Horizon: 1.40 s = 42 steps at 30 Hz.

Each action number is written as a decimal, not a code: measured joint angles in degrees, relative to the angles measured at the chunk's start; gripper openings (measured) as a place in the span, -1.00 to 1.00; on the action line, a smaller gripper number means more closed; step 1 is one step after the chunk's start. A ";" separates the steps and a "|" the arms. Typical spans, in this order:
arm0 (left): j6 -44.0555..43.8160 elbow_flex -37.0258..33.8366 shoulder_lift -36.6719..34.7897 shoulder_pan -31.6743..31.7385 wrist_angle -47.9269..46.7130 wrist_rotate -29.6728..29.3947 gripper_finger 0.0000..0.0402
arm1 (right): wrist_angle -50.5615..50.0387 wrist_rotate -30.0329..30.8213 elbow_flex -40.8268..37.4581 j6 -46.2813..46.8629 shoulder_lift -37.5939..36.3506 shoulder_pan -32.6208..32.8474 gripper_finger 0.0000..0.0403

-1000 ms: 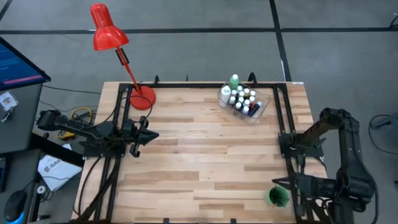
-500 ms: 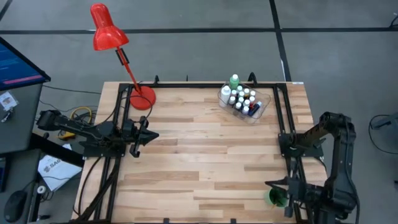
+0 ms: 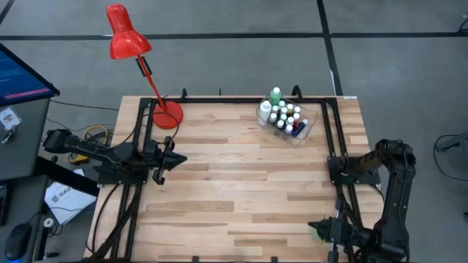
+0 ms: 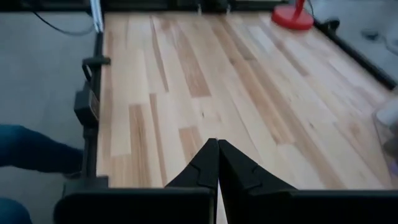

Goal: Pick & Place Paint Supplies
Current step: Put the white paint brush into the green cup, then return to Home Position

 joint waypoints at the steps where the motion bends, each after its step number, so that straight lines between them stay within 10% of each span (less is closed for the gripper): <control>1: 0.00 0.02 -0.01 0.00 -0.01 0.01 -0.99 | -0.22 -0.71 -0.01 0.81 0.61 0.00 -1.00; 30: 0.00 0.00 0.00 0.00 0.00 0.24 -0.99 | -6.10 -16.15 0.03 8.57 6.85 0.02 -0.99; 42: 0.00 0.01 0.00 0.01 -0.02 0.00 -0.99 | -7.04 -17.89 0.05 9.72 6.85 0.02 -0.60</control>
